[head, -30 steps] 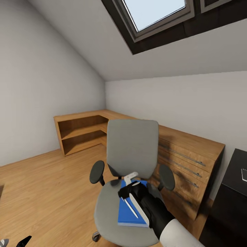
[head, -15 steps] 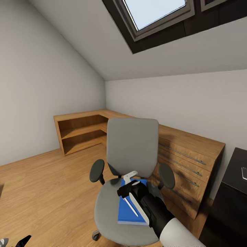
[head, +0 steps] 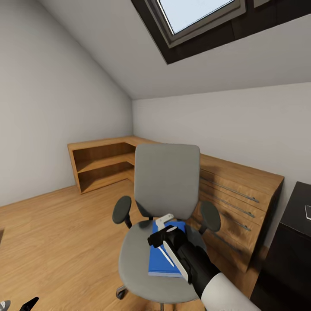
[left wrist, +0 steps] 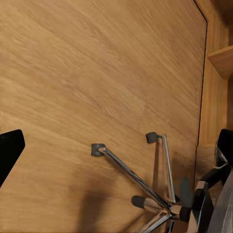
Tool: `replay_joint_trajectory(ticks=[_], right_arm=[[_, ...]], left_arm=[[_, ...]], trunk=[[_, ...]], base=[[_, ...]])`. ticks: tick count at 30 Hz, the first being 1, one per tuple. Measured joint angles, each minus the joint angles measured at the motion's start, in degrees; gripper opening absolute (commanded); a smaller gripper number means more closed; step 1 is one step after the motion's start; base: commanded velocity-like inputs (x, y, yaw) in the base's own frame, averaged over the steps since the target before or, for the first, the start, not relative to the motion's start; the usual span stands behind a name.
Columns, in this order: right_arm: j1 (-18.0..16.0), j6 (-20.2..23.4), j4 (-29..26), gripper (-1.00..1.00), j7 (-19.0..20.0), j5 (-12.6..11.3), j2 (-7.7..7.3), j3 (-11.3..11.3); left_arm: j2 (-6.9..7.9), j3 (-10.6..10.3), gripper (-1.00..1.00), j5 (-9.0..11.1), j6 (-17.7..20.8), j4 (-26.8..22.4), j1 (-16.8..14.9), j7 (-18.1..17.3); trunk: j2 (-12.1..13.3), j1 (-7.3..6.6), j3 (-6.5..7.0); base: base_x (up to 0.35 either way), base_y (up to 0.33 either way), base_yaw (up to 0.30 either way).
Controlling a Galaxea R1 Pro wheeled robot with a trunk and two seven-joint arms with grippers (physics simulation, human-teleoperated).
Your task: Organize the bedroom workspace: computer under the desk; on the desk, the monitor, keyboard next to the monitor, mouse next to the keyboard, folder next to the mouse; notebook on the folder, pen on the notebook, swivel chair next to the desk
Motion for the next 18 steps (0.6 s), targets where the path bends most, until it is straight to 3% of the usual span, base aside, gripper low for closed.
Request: replay_joint_trajectory(ticks=[7,18], right_arm=[[0.0,0.0,0.0,1.00,0.0,0.0,0.03,-0.1],[0.0,0.2,0.0,1.00,0.0,-0.1,0.08,-0.2]], left_arm=[[0.00,0.0,1.00,-0.1,0.0,0.2,0.0,0.1],[0.00,0.0,1.00,-0.1,0.0,0.4,-0.1,0.2]], trunk=[[-2.8,1.54,-1.26],[-7.2,3.95,-3.23]], base=[[0.000,0.000,-0.173],[0.000,0.000,-0.029]])
